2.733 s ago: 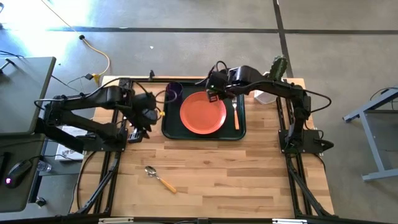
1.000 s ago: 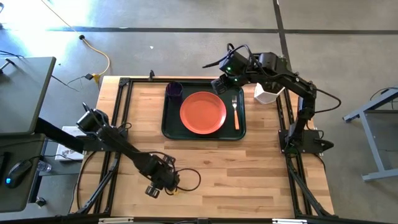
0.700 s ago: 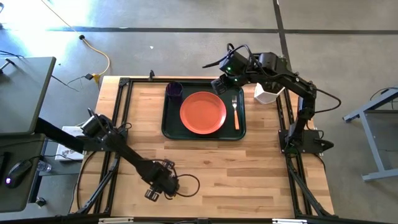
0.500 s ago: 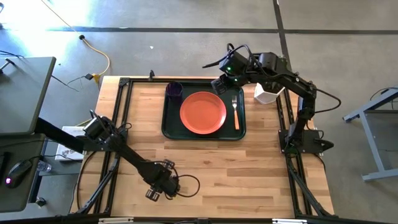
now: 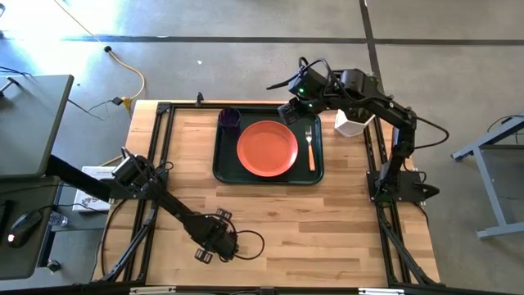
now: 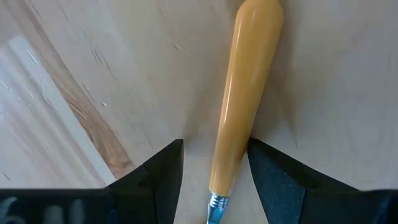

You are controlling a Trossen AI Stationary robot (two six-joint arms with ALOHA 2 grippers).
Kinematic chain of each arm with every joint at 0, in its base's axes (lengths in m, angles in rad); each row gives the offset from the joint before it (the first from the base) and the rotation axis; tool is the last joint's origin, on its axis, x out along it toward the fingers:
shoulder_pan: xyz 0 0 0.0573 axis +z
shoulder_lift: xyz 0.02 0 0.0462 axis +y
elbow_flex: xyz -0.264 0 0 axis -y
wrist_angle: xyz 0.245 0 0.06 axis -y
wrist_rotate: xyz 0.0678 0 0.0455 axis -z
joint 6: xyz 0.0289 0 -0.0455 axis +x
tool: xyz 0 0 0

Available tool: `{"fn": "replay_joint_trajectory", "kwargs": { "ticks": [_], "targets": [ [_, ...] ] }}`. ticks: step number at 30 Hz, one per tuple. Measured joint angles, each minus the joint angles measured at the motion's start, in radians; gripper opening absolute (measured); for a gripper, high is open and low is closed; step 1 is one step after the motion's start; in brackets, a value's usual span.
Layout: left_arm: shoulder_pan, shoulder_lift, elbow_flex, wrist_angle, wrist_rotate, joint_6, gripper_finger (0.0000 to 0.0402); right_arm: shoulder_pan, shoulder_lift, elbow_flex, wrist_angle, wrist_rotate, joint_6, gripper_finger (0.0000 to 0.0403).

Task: Pick and place plate/cup/fork/spoon on tray
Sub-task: Put the yellow spoon on the black serving tray to the left of the yellow fork

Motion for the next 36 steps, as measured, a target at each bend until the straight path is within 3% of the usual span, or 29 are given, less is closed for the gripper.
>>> {"fn": "replay_joint_trajectory", "kwargs": {
  "ticks": [3, 11, 25, 36],
  "targets": [
    [0.000, 0.002, 0.000, 0.002, 0.000, 0.001, 0.0147, 0.000, 0.000, 0.000, 0.000, 0.000, 0.000, 0.0097],
    [-0.002, 0.003, 0.000, 0.008, 0.008, 0.066, 0.0037, 0.000, 0.000, 0.000, 0.000, 0.000, 0.000, 0.0097],
    [0.052, -0.013, 0.047, -0.030, -0.040, 0.205, 0.0038, 0.000, 0.000, 0.000, 0.000, 0.007, 0.000, 0.0097],
    [0.179, -0.020, 0.186, -0.045, -0.087, 0.510, 0.0040, -0.001, 0.000, 0.000, 0.001, 0.100, 0.000, 0.0097]
  ]
}}
